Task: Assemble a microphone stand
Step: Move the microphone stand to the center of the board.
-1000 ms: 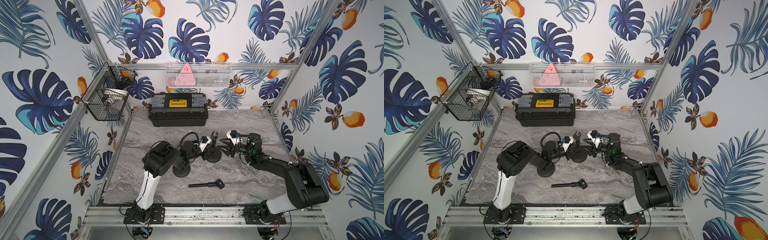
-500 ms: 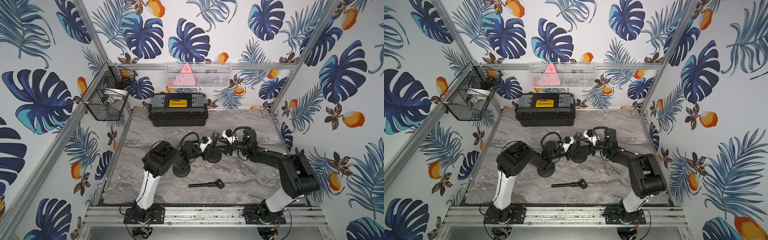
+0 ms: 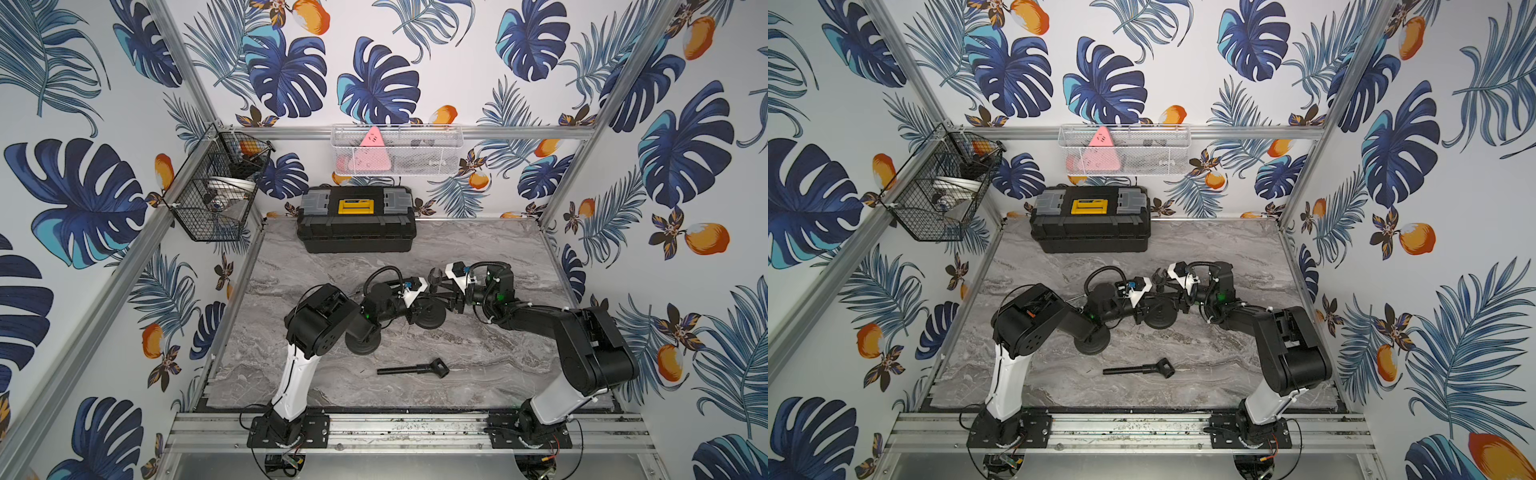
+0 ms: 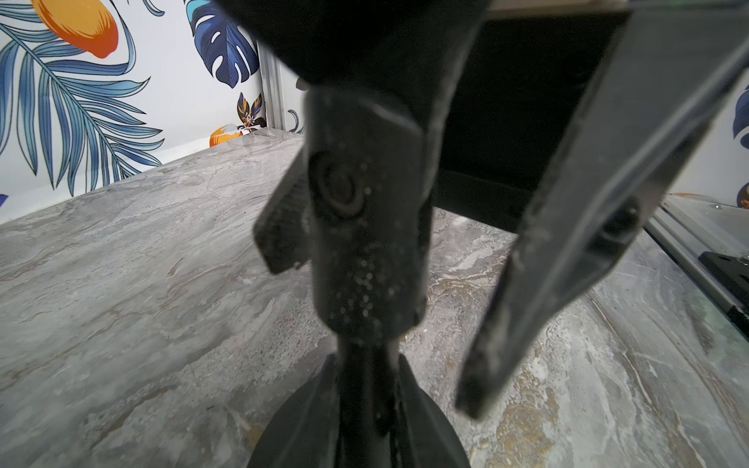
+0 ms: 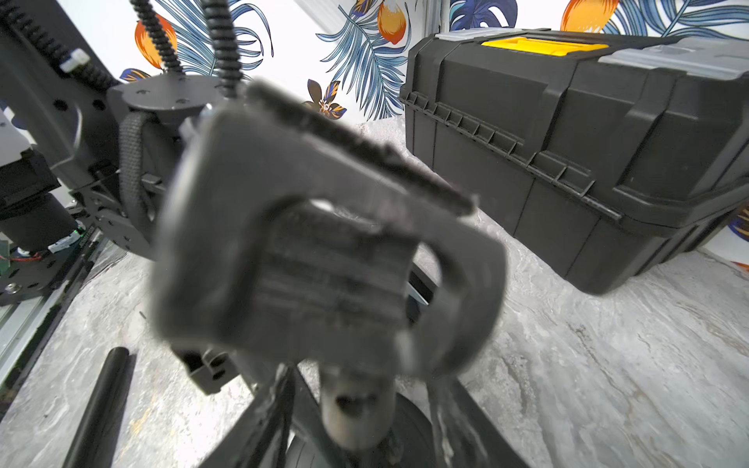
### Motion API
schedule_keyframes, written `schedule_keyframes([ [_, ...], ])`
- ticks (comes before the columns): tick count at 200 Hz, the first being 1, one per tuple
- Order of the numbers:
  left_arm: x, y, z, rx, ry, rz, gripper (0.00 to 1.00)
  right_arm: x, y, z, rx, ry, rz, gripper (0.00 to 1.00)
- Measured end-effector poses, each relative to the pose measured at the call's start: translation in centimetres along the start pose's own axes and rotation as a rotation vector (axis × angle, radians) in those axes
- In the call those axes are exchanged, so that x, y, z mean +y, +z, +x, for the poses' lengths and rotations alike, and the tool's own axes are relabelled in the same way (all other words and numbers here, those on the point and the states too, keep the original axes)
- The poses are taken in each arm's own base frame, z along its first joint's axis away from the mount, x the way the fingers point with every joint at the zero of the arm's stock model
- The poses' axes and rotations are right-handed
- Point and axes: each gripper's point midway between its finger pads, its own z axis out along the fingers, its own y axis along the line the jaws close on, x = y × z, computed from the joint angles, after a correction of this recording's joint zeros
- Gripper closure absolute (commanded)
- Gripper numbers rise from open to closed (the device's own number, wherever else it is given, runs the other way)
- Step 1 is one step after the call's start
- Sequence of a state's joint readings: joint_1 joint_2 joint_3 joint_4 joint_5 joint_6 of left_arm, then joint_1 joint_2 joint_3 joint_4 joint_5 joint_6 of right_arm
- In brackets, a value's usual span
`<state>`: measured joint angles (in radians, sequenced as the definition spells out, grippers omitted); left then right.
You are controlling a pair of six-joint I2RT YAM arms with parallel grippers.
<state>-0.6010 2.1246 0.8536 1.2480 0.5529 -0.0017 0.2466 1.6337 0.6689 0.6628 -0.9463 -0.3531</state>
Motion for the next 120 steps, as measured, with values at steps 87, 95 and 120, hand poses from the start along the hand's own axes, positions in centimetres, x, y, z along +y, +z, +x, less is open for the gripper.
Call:
schedule_keyframes([
  [87, -2.8, -1.8, 0.5, 0.006, -0.033, -0.013, 0.84, 1.9, -1.0, 0.6, -0.004, 0.051, 0.087, 0.44],
  [95, -3.0, -1.9, 0.5, 0.005, -0.041, -0.017, 0.84, 2.0, -1.1, 0.5, -0.008, 0.046, 0.089, 0.44],
  [120, -3.6, -2.0, 0.6, -0.003, -0.042, -0.022, 0.85, 2.4, -1.4, 0.2, -0.016, 0.043, 0.09, 0.45],
])
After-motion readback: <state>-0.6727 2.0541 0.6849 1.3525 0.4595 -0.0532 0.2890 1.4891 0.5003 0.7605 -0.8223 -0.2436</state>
